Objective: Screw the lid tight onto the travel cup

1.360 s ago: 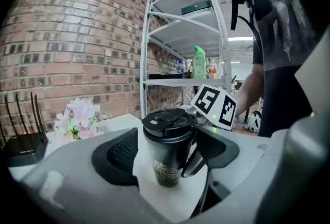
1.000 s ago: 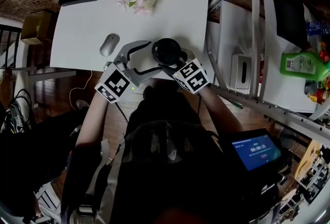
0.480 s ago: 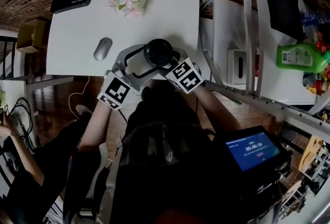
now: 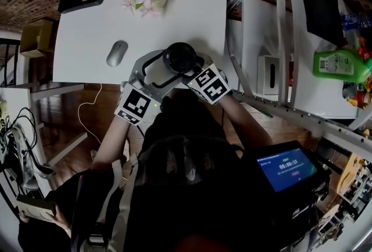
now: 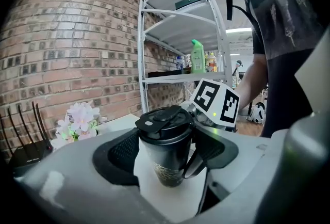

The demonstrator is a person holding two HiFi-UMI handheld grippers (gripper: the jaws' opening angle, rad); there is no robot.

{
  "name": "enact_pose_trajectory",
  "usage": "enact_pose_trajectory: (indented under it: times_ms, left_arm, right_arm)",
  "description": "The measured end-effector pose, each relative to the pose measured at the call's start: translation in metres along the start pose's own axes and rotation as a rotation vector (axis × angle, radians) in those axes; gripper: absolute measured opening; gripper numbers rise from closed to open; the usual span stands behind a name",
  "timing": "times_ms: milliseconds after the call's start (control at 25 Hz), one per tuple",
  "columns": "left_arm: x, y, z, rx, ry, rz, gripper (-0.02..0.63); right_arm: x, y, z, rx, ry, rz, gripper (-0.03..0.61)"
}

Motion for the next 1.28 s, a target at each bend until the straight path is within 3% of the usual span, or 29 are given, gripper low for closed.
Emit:
enact_pose_trajectory:
  times_ms: [240, 480, 880, 1040, 1280]
  left_arm:
    - [0.002, 0.01, -0.007, -0.087, 0.037, -0.021, 0.362]
    - [-0.006, 0.015, -0.014, -0.132, -0.048, -0.109, 0.364]
    - [0.002, -0.003, -0.01, -0.144, -0.096, -0.046, 0.36]
    - [0.0, -0.004, -0.008, -0.117, -0.067, -0.01, 0.351]
    - [0.0, -0.003, 0.001, 0.026, 0.018, 0.014, 0.351]
  right_arm:
    - [0.0, -0.002, 0.0, 0.006, 0.001, -0.007, 0.347]
    - [-0.001, -0.002, 0.001, 0.007, 0.003, -0.012, 0.347]
    - [0.0, -0.002, 0.001, 0.009, 0.016, -0.038, 0.345]
    - [-0.001, -0.003, 0.001, 0.004, 0.019, -0.039, 0.344]
    - [-0.001, -0.003, 0.001, -0.011, 0.029, -0.033, 0.342]
Point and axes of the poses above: the fingertips, and each gripper's own axes: y backward along the fingers, z to its right, x out of its top, the point moved 5 cm from there along y, backward along the fingers, and after that the axes turned 2 degrees about -x, right-handed, at the moved point
